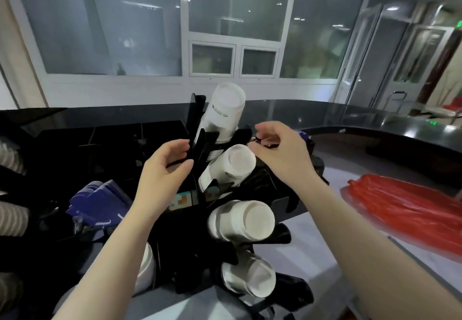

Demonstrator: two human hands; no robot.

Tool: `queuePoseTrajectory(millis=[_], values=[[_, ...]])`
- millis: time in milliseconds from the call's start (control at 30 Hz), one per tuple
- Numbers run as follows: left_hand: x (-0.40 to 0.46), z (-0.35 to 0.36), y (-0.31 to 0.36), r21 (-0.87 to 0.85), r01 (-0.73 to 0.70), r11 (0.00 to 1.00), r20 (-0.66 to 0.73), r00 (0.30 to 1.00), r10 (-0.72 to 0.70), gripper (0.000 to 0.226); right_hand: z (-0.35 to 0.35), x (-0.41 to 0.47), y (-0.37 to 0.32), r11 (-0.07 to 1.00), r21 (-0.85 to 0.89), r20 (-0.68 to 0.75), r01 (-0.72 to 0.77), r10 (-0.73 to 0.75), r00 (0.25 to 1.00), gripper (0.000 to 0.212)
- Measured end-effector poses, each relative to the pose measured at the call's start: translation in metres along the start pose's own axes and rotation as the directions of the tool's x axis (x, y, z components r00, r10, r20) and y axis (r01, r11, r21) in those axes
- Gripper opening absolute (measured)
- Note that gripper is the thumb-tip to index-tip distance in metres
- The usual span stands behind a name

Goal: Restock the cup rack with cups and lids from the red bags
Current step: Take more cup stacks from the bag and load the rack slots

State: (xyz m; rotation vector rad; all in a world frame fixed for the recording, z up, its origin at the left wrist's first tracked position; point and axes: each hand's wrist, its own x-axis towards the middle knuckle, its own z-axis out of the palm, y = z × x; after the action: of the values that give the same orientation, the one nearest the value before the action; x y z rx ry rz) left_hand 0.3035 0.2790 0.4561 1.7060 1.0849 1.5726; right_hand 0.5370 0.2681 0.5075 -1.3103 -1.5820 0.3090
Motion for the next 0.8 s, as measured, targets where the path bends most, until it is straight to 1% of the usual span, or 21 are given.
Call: queuePoseTrajectory(millis=[33, 100, 167, 200, 267, 367, 433, 467, 567, 600, 700, 800], values=[[0.009, -0.001, -0.001, 0.016, -0.005, 1.000, 0.004, 1.000, 0.005, 0.039, 0.005, 0.010, 0.000, 1.000, -0.016, -0.013, -0.021, 0.020, 1.000, 0.034], [0.028, -0.002, -0.004, 0.057, -0.002, 0.998, 0.054, 0.999, -0.001, 0.046, 0.015, 0.030, -0.001, 0.997, -0.056, -0.008, -0.062, 0.061, 0.998, 0.051], [0.047, 0.001, -0.009, 0.079, 0.022, 0.997, 0.128, 0.991, -0.032, 0.058, 0.027, 0.047, -0.002, 0.993, -0.083, 0.036, -0.079, 0.082, 0.996, 0.066], [0.055, 0.004, -0.012, 0.088, 0.034, 0.996, 0.163, 0.985, -0.048, 0.064, 0.032, 0.054, -0.002, 0.992, -0.098, 0.062, -0.075, 0.082, 0.995, 0.068], [0.068, 0.011, -0.016, 0.077, 0.062, 0.995, 0.231, 0.970, -0.078, 0.071, 0.040, 0.067, -0.006, 0.990, -0.122, 0.119, -0.075, 0.090, 0.989, 0.062], [0.080, 0.018, -0.022, 0.074, 0.060, 0.995, 0.315, 0.946, -0.081, 0.057, 0.041, 0.086, -0.008, 0.986, -0.106, 0.259, -0.126, 0.149, 0.954, 0.048], [0.086, 0.022, -0.027, 0.091, 0.036, 0.995, 0.330, 0.942, -0.064, 0.057, 0.039, 0.095, -0.008, 0.984, -0.086, 0.340, -0.154, 0.174, 0.924, 0.038], [0.088, 0.023, -0.030, 0.089, 0.011, 0.996, 0.317, 0.948, -0.038, 0.057, 0.040, 0.097, -0.007, 0.983, -0.064, 0.358, -0.170, 0.182, 0.916, 0.036], [0.091, 0.028, -0.034, 0.062, -0.028, 0.998, 0.284, 0.959, 0.009, 0.052, 0.045, 0.099, -0.004, 0.981, -0.015, 0.365, -0.195, 0.187, 0.912, 0.039], [0.092, 0.028, -0.036, 0.061, -0.024, 0.998, 0.290, 0.957, 0.006, 0.051, 0.047, 0.100, -0.003, 0.980, -0.006, 0.367, -0.200, 0.188, 0.911, 0.039], [0.092, 0.029, -0.037, 0.099, 0.008, 0.995, 0.268, 0.963, -0.034, 0.058, 0.051, 0.101, -0.001, 0.975, 0.038, 0.372, -0.220, 0.191, 0.909, 0.037], [0.088, 0.029, -0.039, 0.055, 0.000, 0.998, 0.259, 0.966, -0.015, 0.057, 0.052, 0.099, 0.003, 0.967, 0.093, 0.381, -0.237, 0.185, 0.906, 0.037]])
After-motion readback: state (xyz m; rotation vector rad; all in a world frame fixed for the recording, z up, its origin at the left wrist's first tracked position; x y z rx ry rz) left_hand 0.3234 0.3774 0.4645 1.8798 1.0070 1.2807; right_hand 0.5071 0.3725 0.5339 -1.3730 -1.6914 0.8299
